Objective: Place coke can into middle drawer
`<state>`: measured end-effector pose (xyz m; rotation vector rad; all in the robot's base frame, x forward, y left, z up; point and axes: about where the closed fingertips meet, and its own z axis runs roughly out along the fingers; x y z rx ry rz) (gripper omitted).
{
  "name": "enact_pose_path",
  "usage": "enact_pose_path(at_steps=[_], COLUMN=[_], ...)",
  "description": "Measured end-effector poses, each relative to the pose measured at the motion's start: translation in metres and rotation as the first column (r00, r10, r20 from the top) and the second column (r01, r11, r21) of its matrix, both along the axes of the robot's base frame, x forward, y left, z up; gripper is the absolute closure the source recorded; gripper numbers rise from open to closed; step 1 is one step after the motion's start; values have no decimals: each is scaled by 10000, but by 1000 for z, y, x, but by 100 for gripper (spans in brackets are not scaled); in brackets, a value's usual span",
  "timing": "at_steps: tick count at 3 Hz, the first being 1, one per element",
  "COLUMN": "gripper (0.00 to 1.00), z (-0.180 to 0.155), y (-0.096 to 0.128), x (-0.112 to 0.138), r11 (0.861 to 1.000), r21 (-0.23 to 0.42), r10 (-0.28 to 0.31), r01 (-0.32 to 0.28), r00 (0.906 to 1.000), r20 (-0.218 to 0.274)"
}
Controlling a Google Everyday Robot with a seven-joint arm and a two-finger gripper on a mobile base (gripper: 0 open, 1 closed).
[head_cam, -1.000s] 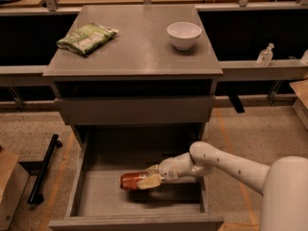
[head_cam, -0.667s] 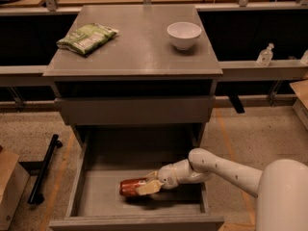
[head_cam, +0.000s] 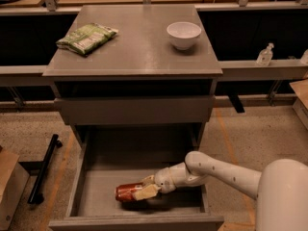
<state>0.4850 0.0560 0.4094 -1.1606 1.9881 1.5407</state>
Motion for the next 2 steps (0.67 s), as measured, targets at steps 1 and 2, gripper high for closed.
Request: enact_pose_path(at_steps=[1,2], gripper=[28,4], z=[12,16], y=[6,6], x=[0,-3], r11=[9998,9997], r21=[-18,-63], r10=[196,230], r01=[-196,-228], r00=[9993,9991], r20=[319,366])
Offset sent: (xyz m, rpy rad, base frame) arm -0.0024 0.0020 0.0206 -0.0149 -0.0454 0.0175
